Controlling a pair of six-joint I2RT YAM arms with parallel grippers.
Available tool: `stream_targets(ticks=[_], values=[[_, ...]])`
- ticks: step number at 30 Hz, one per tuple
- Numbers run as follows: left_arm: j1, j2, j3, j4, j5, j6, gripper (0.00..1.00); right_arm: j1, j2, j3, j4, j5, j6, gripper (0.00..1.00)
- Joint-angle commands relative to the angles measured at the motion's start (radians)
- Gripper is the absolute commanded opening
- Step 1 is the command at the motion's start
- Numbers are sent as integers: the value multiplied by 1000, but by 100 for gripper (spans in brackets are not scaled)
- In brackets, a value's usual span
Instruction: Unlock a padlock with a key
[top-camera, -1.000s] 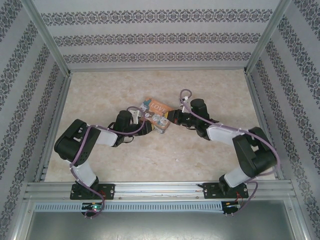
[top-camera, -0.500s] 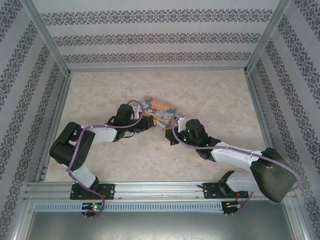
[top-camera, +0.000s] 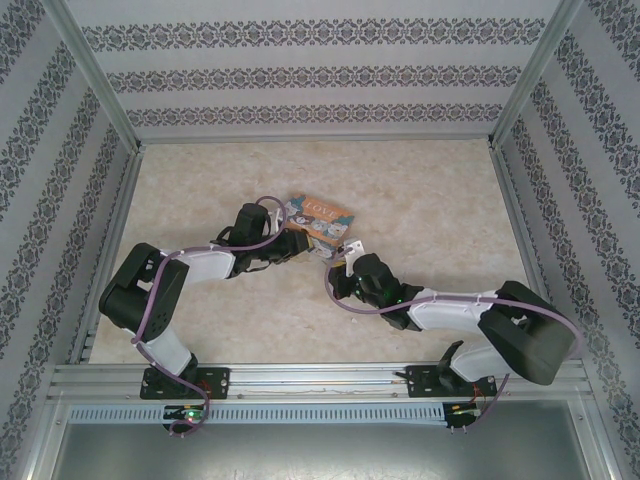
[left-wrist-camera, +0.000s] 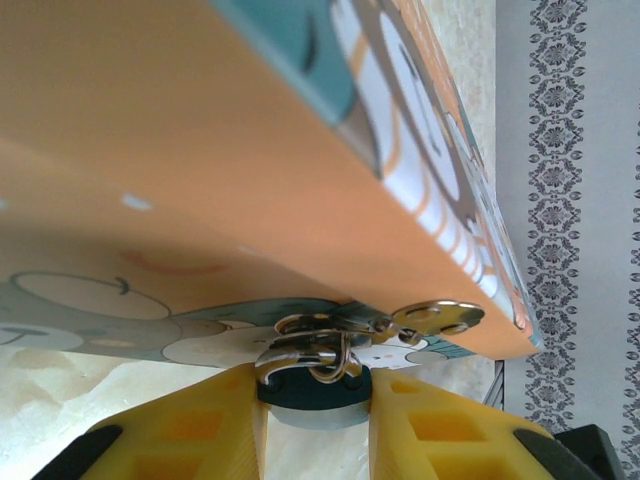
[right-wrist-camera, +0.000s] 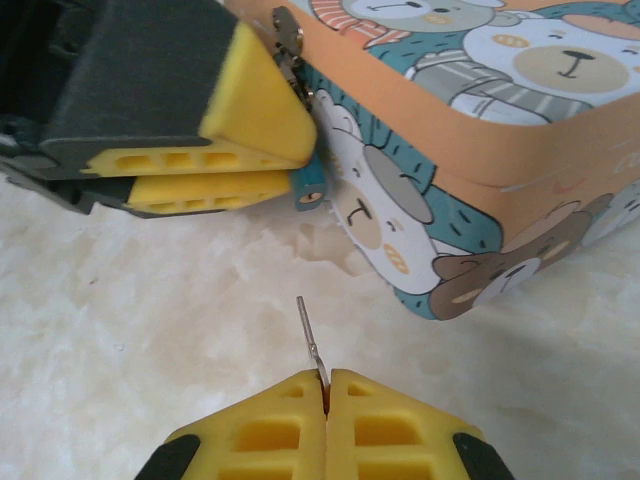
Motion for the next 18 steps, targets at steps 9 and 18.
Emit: stream_targets(ticks=[9,18], values=[[-15,0,45,-15,57,-43,27,17,76,42,59,56,-44,0],[-14,11,55,-29,62,-41,27,17,124,73,102,67,-50,0]])
